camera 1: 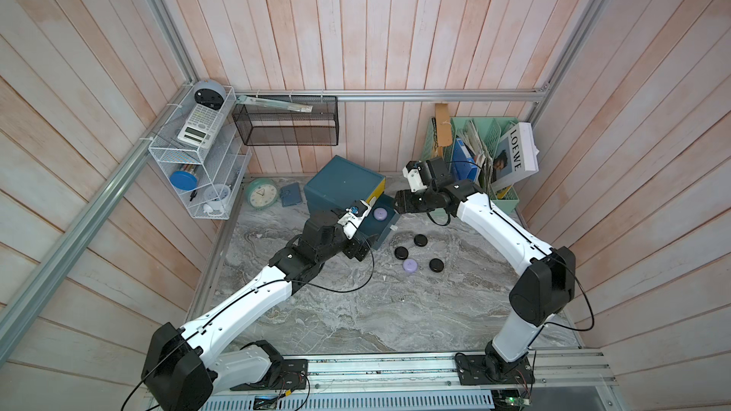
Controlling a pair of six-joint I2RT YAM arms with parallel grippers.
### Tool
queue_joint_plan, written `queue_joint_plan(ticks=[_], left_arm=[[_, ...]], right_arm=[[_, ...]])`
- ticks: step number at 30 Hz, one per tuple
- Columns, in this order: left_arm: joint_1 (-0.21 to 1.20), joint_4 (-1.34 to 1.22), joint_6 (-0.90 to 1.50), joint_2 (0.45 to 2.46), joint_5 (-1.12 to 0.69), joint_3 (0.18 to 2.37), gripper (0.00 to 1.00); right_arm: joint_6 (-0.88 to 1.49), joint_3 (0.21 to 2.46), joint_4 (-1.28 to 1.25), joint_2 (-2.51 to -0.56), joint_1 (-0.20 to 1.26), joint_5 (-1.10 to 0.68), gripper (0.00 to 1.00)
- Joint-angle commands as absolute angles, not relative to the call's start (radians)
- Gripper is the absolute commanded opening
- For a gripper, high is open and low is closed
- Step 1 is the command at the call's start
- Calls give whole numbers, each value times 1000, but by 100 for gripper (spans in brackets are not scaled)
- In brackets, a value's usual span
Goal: Put the bluetooth earphones in the drawer according to color
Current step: Place the bluetooth earphone in the drawer.
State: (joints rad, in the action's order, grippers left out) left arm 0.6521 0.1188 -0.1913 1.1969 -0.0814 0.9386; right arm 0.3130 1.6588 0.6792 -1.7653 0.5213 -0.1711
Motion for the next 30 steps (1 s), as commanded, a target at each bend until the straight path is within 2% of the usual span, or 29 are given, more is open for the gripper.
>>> queue_joint_plan(ticks=[1, 16, 24, 30], left_arm=[[642, 107, -202, 1179, -66, 949, 100], [600, 95, -221, 1164, -51, 934, 100], [598, 96, -224, 1164, -52, 935, 100], [598, 97, -224, 1164, -53, 937, 100]], right_arm=[[329, 1692, 681, -1819, 547, -218, 45], [344, 1687, 601, -1886, 594, -308, 46], [346, 1685, 601, -1909, 595, -326, 57], [342, 1683, 604, -1916, 597, -333, 61]])
